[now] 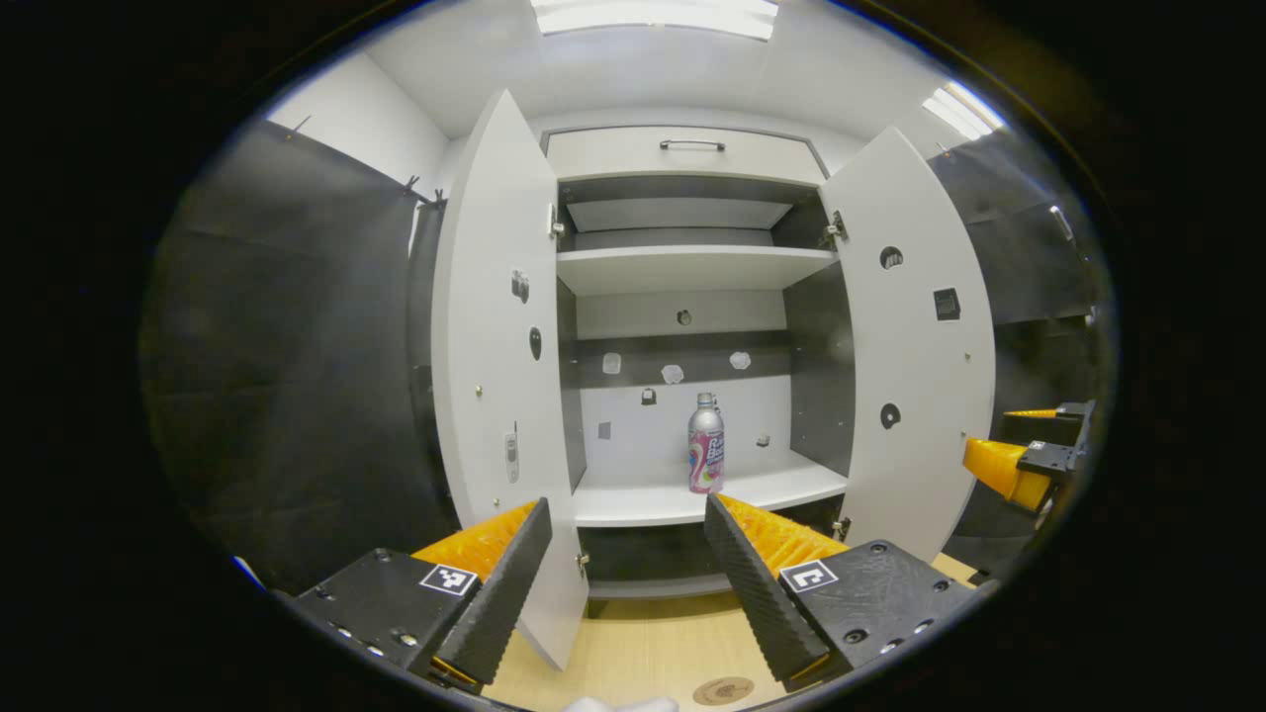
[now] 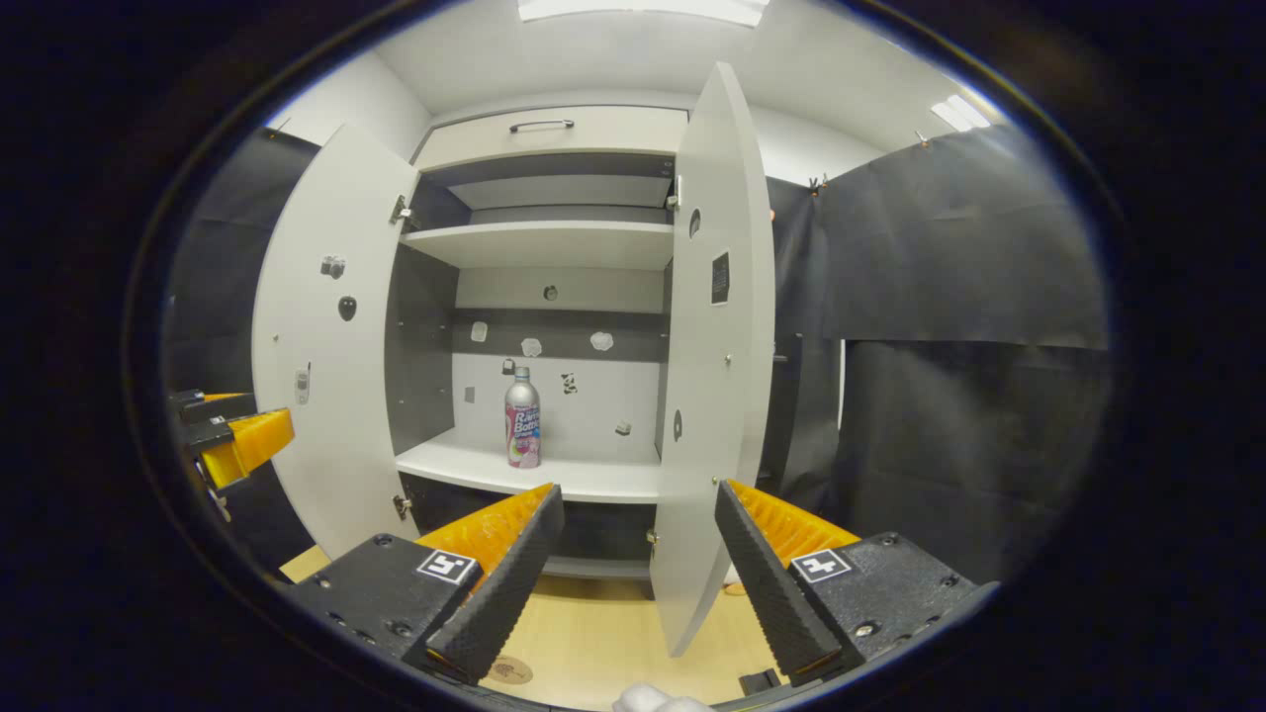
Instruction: Grasp the bottle in the cabinet with the left hand and place it on the coaster, then close the right door with the right hand and the left door with the left hand.
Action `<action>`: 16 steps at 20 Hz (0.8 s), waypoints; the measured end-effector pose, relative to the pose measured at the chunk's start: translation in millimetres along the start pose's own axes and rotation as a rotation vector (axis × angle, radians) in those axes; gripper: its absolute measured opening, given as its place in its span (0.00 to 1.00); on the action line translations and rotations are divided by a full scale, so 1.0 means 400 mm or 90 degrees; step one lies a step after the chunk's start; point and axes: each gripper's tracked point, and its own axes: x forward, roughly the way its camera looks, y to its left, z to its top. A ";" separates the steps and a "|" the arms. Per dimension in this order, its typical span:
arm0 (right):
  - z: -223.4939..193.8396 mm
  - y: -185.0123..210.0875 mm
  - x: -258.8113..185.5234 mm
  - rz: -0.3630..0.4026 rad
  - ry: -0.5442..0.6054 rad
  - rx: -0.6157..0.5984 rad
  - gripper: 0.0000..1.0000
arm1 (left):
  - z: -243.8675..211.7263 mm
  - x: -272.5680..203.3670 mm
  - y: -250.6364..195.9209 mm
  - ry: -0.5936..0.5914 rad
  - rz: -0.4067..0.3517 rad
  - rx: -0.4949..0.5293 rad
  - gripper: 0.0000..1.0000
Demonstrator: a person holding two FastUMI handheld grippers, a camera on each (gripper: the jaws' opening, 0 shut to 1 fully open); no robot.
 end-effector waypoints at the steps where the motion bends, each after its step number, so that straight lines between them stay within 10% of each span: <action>1: -0.002 0.002 0.001 0.004 0.002 0.004 1.00 | -0.007 0.010 -0.004 0.007 0.000 -0.002 0.95; 16: 0.025 -0.028 0.023 -0.014 0.010 -0.028 1.00 | 0.179 0.460 -0.089 -0.087 -0.030 -0.018 0.96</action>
